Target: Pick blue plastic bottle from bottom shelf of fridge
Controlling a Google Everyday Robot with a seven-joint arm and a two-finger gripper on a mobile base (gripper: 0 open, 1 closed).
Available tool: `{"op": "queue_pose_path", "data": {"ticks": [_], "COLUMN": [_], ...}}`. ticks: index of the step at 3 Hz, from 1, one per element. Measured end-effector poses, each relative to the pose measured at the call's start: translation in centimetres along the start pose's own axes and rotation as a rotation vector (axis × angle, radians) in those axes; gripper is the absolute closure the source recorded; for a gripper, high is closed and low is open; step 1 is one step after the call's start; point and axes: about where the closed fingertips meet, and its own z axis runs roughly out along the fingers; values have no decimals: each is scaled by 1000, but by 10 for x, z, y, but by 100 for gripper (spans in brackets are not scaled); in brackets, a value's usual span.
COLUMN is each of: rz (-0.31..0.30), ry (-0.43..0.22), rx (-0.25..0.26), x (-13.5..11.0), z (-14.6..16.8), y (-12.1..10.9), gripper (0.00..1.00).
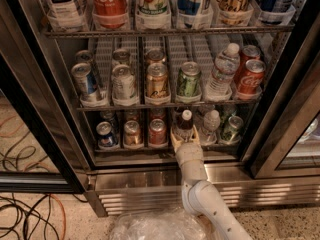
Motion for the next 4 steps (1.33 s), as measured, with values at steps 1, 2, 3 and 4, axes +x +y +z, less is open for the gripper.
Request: {"op": "queue_pose_path", "data": {"ticks": [1, 2, 3, 4], "rz": [-1, -40, -62, -52], "ry": [-54, -80, -101, -141], "rx": [10, -2, -36, -37], "x": [-4, -14, -37, -53], "z": [0, 0, -2, -4], "y": [1, 3, 5, 7], "gripper": [100, 100, 100, 100]}}
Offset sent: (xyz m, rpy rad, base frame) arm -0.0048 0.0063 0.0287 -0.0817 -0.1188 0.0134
